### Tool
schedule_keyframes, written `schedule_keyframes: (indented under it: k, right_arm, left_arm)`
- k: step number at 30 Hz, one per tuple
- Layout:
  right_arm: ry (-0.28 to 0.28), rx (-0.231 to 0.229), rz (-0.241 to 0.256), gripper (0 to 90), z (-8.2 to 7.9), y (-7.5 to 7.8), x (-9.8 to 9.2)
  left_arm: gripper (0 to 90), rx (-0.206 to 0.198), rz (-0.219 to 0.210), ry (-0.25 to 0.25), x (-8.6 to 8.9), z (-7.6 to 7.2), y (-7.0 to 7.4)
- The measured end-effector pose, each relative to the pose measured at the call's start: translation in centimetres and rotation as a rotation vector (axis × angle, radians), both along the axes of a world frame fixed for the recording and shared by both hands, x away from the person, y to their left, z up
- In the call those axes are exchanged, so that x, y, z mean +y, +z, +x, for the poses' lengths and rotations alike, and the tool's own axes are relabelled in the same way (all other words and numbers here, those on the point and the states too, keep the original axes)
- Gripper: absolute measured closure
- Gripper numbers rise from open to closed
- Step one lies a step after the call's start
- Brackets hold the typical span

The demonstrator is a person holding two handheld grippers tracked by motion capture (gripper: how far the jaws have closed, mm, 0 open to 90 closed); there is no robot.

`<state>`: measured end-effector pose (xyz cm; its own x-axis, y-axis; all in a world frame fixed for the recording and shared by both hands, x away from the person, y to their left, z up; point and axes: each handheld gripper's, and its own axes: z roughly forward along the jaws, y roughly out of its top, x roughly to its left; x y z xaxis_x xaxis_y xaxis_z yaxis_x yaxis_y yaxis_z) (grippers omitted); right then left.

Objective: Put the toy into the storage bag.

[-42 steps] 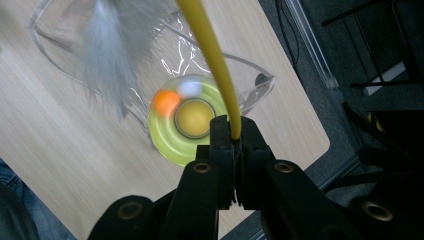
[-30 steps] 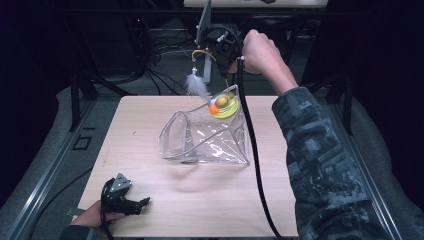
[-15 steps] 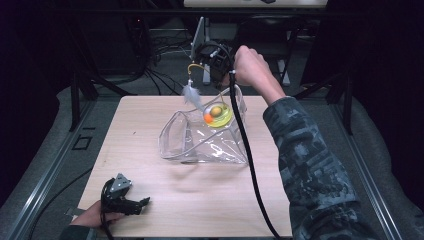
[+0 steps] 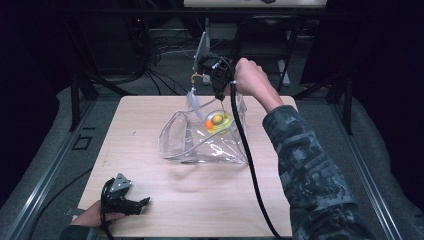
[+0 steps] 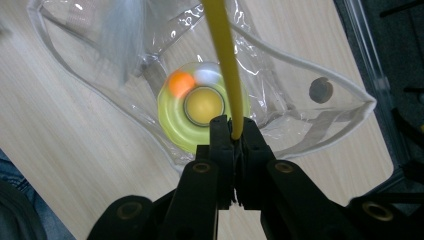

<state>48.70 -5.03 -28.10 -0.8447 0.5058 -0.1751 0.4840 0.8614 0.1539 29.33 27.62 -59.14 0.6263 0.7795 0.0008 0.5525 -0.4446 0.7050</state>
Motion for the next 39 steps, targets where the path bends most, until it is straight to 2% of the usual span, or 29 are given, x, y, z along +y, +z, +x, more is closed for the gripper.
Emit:
schedule_keyframes:
  k: [5, 6, 13, 23, 32, 39]
  right_arm:
    - [0.008, 0.024, 0.009, 88.0, 0.0, -1.0, -0.3]
    - [0.009, 0.035, 0.005, 87.9, 0.0, -1.7, -0.4]
    - [0.003, 0.055, 0.019, 88.0, -0.4, -3.8, -1.3]
    - [-0.014, 0.087, 0.038, 88.0, -0.6, -5.9, -2.6]
    - [-0.024, 0.111, 0.038, 87.9, -0.5, -7.5, -2.9]
    - [-0.031, 0.132, 0.016, 87.8, -0.3, -8.8, -2.7]
  left_arm:
    - [0.0, 0.000, 0.000, 0.000, 0.0, 0.0, 0.0]
    - [0.0, 0.000, -0.001, 0.000, 0.0, 0.0, 0.0]
    - [0.0, 0.000, 0.000, 0.000, 0.0, 0.0, 0.0]
    - [0.0, 0.000, 0.000, -0.001, 0.0, 0.0, 0.0]
    - [0.0, 0.000, 0.000, -0.001, 0.0, 0.0, 0.0]
    - [0.0, 0.000, 0.000, -0.001, 0.0, 0.0, 0.0]
